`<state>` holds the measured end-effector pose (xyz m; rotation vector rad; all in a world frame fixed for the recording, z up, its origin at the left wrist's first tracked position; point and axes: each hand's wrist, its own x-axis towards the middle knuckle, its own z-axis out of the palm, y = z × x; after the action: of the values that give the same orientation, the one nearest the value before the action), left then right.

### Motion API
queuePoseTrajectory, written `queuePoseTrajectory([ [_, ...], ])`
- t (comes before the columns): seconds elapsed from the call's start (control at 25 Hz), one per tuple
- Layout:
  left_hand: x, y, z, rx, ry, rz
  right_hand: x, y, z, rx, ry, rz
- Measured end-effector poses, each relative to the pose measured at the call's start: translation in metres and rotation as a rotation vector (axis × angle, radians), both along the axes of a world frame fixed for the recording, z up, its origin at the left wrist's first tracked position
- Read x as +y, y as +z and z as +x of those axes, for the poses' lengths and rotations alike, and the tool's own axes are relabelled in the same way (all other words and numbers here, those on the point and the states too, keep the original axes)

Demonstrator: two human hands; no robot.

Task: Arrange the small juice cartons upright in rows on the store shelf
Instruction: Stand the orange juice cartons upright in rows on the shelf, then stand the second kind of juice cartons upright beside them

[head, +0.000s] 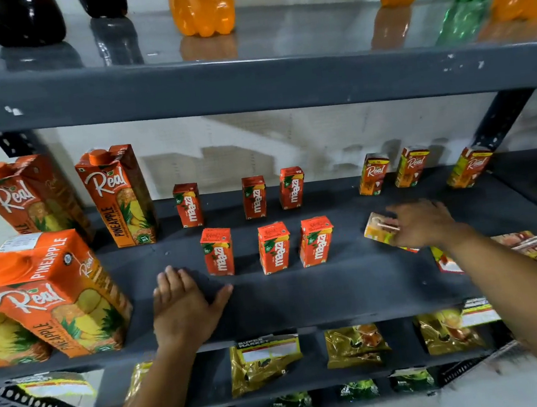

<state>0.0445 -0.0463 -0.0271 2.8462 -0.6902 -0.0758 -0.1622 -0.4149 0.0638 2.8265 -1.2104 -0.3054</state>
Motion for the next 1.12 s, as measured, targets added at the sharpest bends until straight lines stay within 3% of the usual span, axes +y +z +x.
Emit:
queuePoseTrajectory([
  [0.12,-0.006,-0.001,-0.013,0.044,0.111,0.059,-0.017,-0.008,-0.031,0.177,0.006,0.068],
  [0.2,-0.022,0.002,-0.036,0.095,0.167,0.049,-0.026,-0.005,-0.040,0.069,0.078,0.097],
  [0.32,-0.054,-0.009,-0.115,-0.008,0.101,-0.056,-0.046,0.019,-0.034,-0.150,0.309,0.142],
  [0.48,-0.149,-0.010,-0.194,-0.119,-0.245,-0.212,-0.062,0.045,-0.013,-0.012,0.946,-0.156],
  [0.64,-0.230,-0.005,-0.204,-0.078,-0.373,-0.050,-0.072,0.053,-0.019,0.157,1.272,-0.410],
  [0.96,-0.247,-0.015,-0.209,-0.031,-0.352,0.015,-0.091,0.062,-0.023,0.120,1.223,-0.315],
  [1.12,-0.246,-0.012,-0.213,-0.029,-0.344,0.007,-0.091,0.067,-0.014,0.161,0.935,-0.223],
])
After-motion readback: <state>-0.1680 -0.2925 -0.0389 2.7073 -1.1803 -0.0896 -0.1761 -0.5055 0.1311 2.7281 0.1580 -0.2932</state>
